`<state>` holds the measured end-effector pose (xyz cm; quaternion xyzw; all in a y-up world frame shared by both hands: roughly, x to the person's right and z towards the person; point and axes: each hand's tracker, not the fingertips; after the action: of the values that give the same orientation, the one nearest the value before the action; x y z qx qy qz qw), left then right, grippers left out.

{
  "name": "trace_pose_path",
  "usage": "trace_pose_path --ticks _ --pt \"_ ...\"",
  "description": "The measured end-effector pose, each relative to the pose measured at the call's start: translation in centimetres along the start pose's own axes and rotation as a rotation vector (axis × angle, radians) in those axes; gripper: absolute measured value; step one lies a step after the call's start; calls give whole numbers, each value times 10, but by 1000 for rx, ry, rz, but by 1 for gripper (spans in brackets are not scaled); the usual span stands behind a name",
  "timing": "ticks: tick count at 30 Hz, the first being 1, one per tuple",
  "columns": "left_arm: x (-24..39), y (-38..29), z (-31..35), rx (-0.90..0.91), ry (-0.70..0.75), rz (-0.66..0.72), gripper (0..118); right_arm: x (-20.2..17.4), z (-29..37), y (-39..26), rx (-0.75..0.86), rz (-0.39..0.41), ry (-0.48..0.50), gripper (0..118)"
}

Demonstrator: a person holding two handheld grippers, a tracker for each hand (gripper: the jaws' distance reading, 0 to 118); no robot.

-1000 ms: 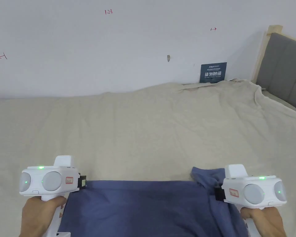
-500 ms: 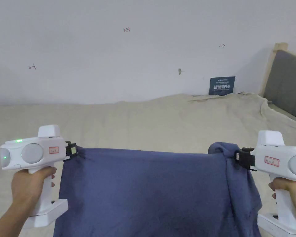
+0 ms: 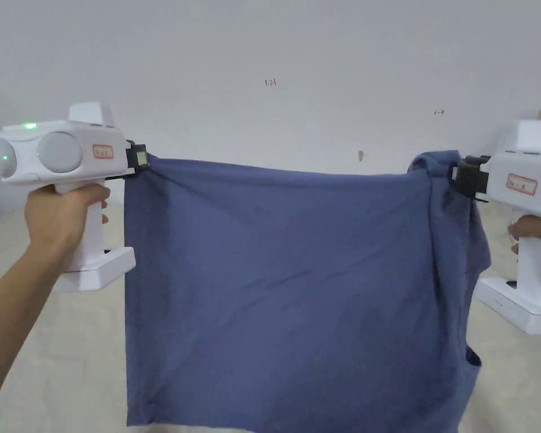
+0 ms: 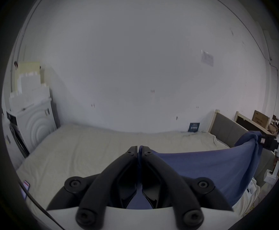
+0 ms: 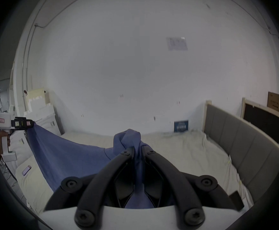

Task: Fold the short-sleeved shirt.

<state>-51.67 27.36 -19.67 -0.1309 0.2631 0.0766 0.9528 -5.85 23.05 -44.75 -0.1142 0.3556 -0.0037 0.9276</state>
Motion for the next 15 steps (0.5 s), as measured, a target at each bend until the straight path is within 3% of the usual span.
trace_pose_path --ticks 15 --pt "17 127 -3 181 80 -103 2 -19 -23 148 250 71 -27 6"
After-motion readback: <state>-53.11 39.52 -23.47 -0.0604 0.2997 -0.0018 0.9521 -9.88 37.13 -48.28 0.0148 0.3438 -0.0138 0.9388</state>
